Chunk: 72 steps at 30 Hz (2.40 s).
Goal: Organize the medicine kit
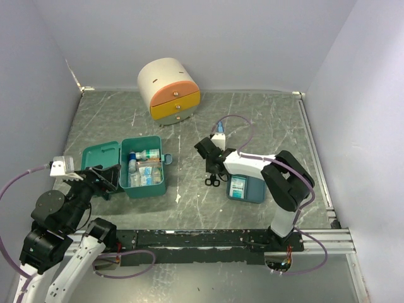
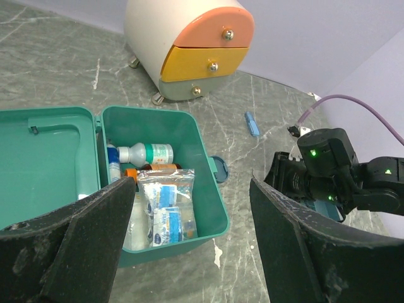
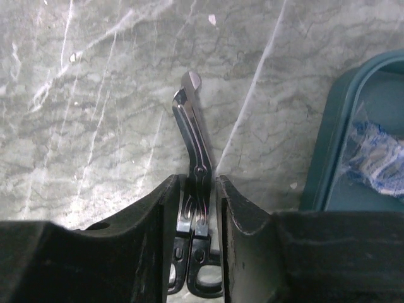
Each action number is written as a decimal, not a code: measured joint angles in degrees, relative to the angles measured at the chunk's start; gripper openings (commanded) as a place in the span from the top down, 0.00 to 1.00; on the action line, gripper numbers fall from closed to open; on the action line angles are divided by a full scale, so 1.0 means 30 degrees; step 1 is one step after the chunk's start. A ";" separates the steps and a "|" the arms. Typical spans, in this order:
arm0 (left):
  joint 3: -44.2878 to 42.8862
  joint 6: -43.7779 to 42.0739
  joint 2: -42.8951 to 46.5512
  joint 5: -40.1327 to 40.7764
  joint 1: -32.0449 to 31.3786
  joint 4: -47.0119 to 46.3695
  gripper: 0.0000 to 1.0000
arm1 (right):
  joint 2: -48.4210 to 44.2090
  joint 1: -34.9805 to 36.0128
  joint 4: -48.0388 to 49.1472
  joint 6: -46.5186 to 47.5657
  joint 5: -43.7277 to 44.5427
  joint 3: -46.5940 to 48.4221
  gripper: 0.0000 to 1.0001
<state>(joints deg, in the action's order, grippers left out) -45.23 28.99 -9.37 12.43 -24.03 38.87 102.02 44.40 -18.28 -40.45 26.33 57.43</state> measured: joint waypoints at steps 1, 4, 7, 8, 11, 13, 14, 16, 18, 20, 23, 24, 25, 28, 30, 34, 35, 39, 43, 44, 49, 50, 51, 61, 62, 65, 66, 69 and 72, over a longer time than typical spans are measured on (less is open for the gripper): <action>0.0000 0.0000 0.0000 0.0000 0.0000 0.0007 0.16 | 0.0036 -0.0117 0.0160 0.0175 -0.0102 0.0007 0.70; 0.0000 0.0000 0.0000 0.0000 0.0000 0.0000 0.16 | 0.0204 -0.0597 0.0772 0.0648 -0.0590 0.0058 0.74; 0.0000 0.0000 0.0000 0.0000 0.0000 0.0007 0.16 | 0.0474 -0.0823 0.1217 0.1049 -0.0984 0.0277 0.85; 0.0000 0.0000 0.0000 0.0000 0.0000 0.0007 0.16 | 0.0554 -0.0838 0.1311 0.1158 -0.1042 0.0342 0.88; 0.0000 0.0000 0.0000 0.0000 0.0000 0.0007 0.16 | 0.0561 -0.0852 0.1523 0.1464 -0.1078 0.0335 0.96; 0.0000 0.0000 0.0000 0.0000 0.0000 0.0007 0.15 | 0.0517 -0.0852 0.1530 0.1515 -0.1086 0.0313 0.97; 0.0000 0.0000 0.0000 0.0000 0.0000 0.0007 0.15 | 0.0459 -0.0852 0.1552 0.1530 -0.1064 0.0262 0.98; 0.0000 0.0000 0.0000 0.0000 0.0000 0.0007 0.16 | 0.0321 -0.0867 0.1596 0.1530 -0.1027 0.0131 0.98; 0.0000 0.0000 0.0000 0.0000 0.0000 0.0007 0.16 | 0.0044 -0.0867 0.1421 0.1530 -0.0962 -0.0080 0.98; 0.0000 0.0000 0.0000 0.0000 0.0000 0.0007 0.16 | -0.0299 -0.0867 0.1020 0.1559 -0.0903 -0.0313 0.98; 0.0000 0.0000 0.0000 0.0000 0.0000 0.0000 0.16 | -0.0991 -0.0874 0.0066 0.1654 -0.0852 -0.0656 0.98; 0.0000 0.0000 0.0000 0.0000 0.0000 0.0007 0.16 | -0.1246 -0.0874 -0.0197 0.1661 -0.0852 -0.0721 0.98; 0.0000 0.0000 0.0000 0.0000 0.0000 0.0000 0.16 | -0.1508 -0.0874 -0.0423 0.1668 -0.0845 -0.0758 0.98; 0.0000 0.0000 0.0000 0.0007 0.0000 0.0000 0.15 | -0.2317 -0.0882 -0.0838 0.1661 -0.0831 -0.0794 0.97; 0.0000 0.0000 0.0000 0.0007 0.0000 0.0007 0.16 | -0.2907 -0.0882 -0.1013 0.1654 -0.0780 -0.0838 0.97; 0.0000 0.0000 0.0000 0.0000 0.0000 0.0007 0.16 | -0.3905 -0.0896 -0.1151 0.1647 -0.0678 -0.0976 0.97; 0.0000 0.0000 0.0000 0.0000 0.0000 0.0007 0.16 | -0.4080 -0.0896 -0.1151 0.1647 -0.0641 -0.1020 0.97; 0.0000 0.0000 0.0000 0.0000 0.0000 0.0007 0.16 | -0.4809 -0.0991 -0.1151 0.1632 -0.0554 -0.1333 0.97; 0.0000 0.0000 0.0000 0.0000 0.0000 0.0007 0.15 | -0.6003 -0.1661 -0.1282 0.1515 -0.0466 -0.2142 0.97; 0.0000 0.0000 0.0000 0.0000 0.0000 0.0007 0.15 | -0.6470 -0.1960 -0.1384 0.1501 -0.0459 -0.2382 0.97; 0.0000 0.0000 0.0000 0.0000 0.0000 0.0007 0.16 | -0.9340 -0.4255 -0.1770 0.1559 -0.0313 -0.3577 0.97; 0.0000 0.0000 0.0000 0.0000 0.0000 0.0007 0.16 | -0.9865 -0.4736 -0.1843 0.1559 -0.0189 -0.3825 0.97; 0.0000 0.0000 0.0000 0.0000 0.0000 0.0000 0.16 | -1.0229 -0.5129 -0.1872 0.1552 -0.0051 -0.4029 0.97; 0.0000 -0.0007 -0.0007 0.0000 0.0000 0.0000 0.16 | -1.2072 -0.7308 -0.2492 0.0787 0.2674 -0.6207 0.97; 0.0000 -0.0007 -0.0015 0.0000 0.0000 0.0000 0.16 | -1.1992 -0.7359 -0.2586 0.0685 0.2798 -0.6215 0.97; 0.0000 -0.0007 -0.0095 0.0000 0.0000 0.0000 0.16 | -1.1664 -0.7410 -0.2674 0.0510 0.2973 -0.6317 0.97; 0.0000 -0.0007 -0.0109 0.0000 0.0000 0.0000 0.16 | -1.1584 -0.7410 -0.2688 0.0488 0.2980 -0.6426 0.97; 0.0000 -0.0007 -0.0138 0.0000 0.0000 0.0000 0.16 | -1.1526 -0.7410 -0.2769 0.0495 0.3024 -0.6819 0.97; 0.0000 -0.0007 -0.0153 0.0000 0.0000 0.0000 0.16 | -1.1468 -0.7410 -0.2943 0.0459 0.3053 -0.6936 0.97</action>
<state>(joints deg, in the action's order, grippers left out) -45.23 28.97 -9.82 12.43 -24.03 38.87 67.61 22.17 -27.11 -39.07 35.48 36.62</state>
